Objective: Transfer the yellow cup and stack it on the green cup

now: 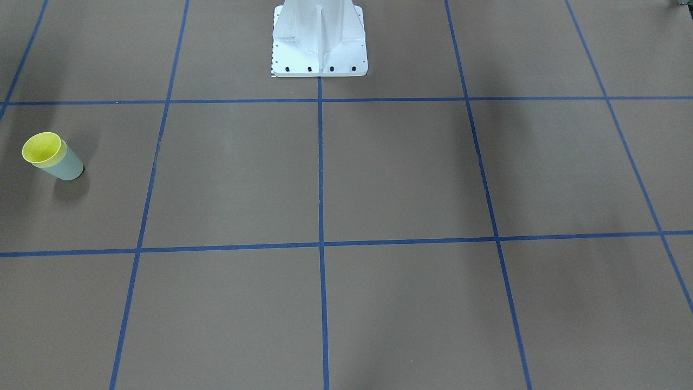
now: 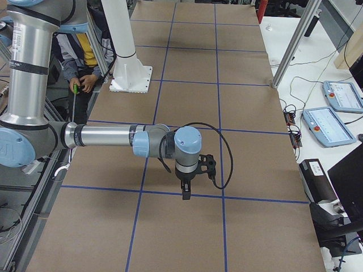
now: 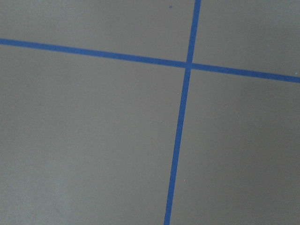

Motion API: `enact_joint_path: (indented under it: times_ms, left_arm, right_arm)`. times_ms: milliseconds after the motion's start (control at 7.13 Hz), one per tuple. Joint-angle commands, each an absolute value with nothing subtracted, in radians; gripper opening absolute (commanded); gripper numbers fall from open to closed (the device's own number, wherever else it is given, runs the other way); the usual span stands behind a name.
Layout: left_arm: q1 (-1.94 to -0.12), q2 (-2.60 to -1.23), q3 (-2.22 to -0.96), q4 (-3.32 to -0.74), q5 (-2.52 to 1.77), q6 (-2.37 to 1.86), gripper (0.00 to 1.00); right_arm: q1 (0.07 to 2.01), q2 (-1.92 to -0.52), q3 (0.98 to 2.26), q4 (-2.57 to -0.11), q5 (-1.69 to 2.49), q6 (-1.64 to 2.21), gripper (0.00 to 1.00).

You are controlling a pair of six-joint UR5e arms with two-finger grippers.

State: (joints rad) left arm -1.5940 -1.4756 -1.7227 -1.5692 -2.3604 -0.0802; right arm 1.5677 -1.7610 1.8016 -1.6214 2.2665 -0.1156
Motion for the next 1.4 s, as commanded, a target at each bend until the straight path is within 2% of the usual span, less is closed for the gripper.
enact_joint_path:
  times_ms: [0, 280, 1262]
  left_arm:
    - [-1.562, -1.462, -1.700, -1.683, -2.353, -0.045, 1.00]
    - [-1.555, -1.457, -1.695, -1.672, -2.319, 0.151, 1.00]
    - [-1.557, -1.420, -1.683, -1.667, -2.312, 0.149, 1.00]
  right_arm:
    - [1.568, -1.759, 1.802, -1.620, 2.267, -0.115, 1.00]
    - [1.568, -1.758, 1.802, -1.620, 2.267, -0.114, 1.00]
    - [1.568, -1.758, 1.799, -1.621, 2.267, -0.112, 1.00]
